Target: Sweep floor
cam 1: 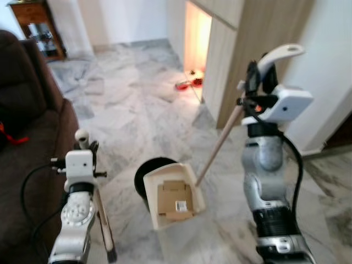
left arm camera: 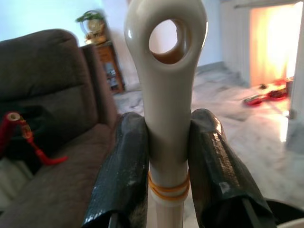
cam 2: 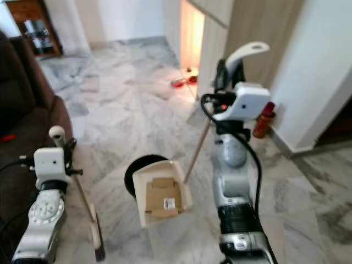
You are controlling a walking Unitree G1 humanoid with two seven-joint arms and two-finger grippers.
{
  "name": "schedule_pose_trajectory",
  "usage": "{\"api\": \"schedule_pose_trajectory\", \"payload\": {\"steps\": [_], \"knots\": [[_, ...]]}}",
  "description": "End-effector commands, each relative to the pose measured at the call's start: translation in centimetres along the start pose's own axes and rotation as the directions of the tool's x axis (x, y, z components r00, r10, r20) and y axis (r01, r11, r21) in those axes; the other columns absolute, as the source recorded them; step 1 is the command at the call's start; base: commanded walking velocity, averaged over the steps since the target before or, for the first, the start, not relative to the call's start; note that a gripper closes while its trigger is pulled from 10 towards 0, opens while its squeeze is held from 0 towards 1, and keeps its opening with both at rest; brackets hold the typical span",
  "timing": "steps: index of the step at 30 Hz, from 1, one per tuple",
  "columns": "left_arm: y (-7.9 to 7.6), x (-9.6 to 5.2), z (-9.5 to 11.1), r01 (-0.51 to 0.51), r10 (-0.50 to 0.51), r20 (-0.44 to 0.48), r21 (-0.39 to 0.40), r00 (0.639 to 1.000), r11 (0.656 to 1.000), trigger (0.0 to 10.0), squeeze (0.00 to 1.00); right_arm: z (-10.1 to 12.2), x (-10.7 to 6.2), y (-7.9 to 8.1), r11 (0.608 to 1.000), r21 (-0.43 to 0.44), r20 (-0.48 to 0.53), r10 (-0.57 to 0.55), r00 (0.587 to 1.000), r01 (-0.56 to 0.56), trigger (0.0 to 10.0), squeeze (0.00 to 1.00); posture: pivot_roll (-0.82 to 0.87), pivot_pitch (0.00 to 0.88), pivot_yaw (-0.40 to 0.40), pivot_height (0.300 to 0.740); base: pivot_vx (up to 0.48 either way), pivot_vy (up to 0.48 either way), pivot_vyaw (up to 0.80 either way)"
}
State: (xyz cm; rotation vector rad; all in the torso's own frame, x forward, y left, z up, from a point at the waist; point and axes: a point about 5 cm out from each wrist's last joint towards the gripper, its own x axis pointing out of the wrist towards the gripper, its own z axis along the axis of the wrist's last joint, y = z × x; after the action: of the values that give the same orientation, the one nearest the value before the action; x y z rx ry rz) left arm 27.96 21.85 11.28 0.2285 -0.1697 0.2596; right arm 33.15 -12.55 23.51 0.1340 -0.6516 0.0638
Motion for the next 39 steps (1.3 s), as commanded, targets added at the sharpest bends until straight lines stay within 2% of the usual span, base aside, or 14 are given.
{"api": "schedule_pose_trajectory", "payload": {"steps": [1,16,23,36,39], "knots": [[-0.19,0.50,1.19,0.007,-0.008,0.049,0.007,0.999,1.000,10.0,0.00,1.36,0.69,-0.18,0.999,0.027,0.067,-0.020,0.998,0.019,10.0,0.00,0.00,0.000,0.039,0.740,0.382,0.000,0.00],[-0.11,0.54,1.37,0.000,-0.001,0.053,0.007,0.999,1.000,10.0,0.00,1.39,0.79,-0.03,0.999,0.032,0.070,-0.014,0.997,0.012,10.0,0.00,0.01,0.000,0.036,0.740,0.384,0.000,0.00],[-0.04,0.55,1.42,-0.002,0.002,0.056,0.007,0.998,1.000,10.0,0.00,1.40,0.79,0.14,1.000,0.030,0.072,-0.008,0.997,0.006,10.0,0.00,0.01,0.000,0.036,0.740,0.382,0.000,0.72],[-0.14,0.69,1.54,-0.003,0.003,0.062,0.003,0.998,1.000,10.0,0.00,1.41,0.75,0.17,0.999,0.043,0.074,-0.009,0.997,0.006,10.0,0.00,0.01,0.000,0.036,0.740,0.385,0.000,0.00],[-0.27,0.72,1.69,-0.002,0.003,0.074,-0.010,0.997,1.000,10.0,0.00,1.46,0.73,0.28,0.999,0.042,0.075,-0.006,0.997,0.003,10.0,0.00,0.01,0.000,0.035,0.740,0.000,0.000,0.00]]}}
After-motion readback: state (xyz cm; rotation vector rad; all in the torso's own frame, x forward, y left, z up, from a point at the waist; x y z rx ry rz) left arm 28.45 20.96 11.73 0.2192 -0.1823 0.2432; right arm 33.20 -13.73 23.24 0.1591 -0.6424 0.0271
